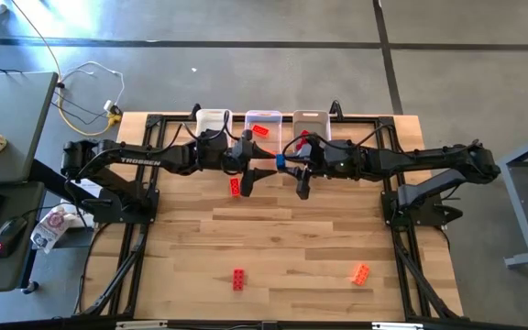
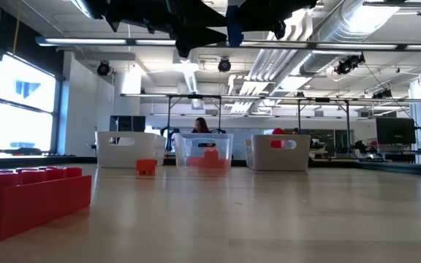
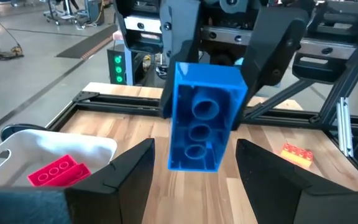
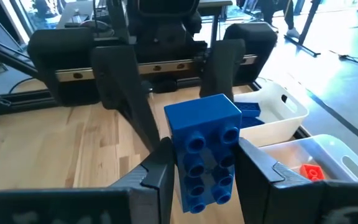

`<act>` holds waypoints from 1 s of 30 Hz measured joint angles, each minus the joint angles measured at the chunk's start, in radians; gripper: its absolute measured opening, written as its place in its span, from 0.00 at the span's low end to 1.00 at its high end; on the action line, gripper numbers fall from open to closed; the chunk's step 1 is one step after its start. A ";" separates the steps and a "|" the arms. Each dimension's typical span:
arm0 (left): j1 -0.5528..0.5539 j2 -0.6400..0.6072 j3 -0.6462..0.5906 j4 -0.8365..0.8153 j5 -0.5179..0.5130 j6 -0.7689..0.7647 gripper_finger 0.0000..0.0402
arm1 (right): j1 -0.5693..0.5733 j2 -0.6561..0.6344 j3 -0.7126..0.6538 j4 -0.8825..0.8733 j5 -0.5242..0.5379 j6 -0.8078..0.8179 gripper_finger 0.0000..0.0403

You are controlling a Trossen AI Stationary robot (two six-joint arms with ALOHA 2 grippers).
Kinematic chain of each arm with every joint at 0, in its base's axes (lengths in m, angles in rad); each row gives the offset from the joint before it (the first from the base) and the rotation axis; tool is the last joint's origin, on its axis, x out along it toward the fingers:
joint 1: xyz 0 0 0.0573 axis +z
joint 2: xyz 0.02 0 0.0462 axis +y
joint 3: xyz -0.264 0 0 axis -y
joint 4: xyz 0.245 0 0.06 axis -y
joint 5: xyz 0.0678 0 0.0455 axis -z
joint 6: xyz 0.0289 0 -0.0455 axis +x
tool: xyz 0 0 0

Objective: Sort & place blocks by color
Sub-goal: Put the blue game piece into the white bin

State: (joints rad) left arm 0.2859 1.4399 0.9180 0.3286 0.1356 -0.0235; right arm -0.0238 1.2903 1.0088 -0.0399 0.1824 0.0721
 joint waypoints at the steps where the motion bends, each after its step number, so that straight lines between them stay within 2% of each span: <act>1: 0.000 0.000 0.000 0.004 0.000 0.000 0.53 | 0.000 0.000 0.000 0.000 -0.001 0.001 0.26; 11: 0.000 0.000 0.000 0.021 0.001 0.001 0.53 | 0.003 0.000 0.000 0.070 -0.040 0.017 0.26; 17: 0.000 0.000 0.000 0.058 0.002 0.064 0.53 | 0.003 0.000 0.000 0.080 -0.042 0.043 0.26; 25: 0.000 0.000 0.000 0.090 0.042 0.069 0.53 | 0.003 0.000 0.000 0.118 -0.049 0.055 0.26; 30: 0.000 0.000 0.000 0.090 0.044 0.072 0.45 | 0.003 0.000 0.000 0.118 -0.049 0.055 0.26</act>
State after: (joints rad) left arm 0.2862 1.4399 0.9180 0.4184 0.1795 0.0481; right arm -0.0208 1.2903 1.0088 0.0784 0.1333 0.1271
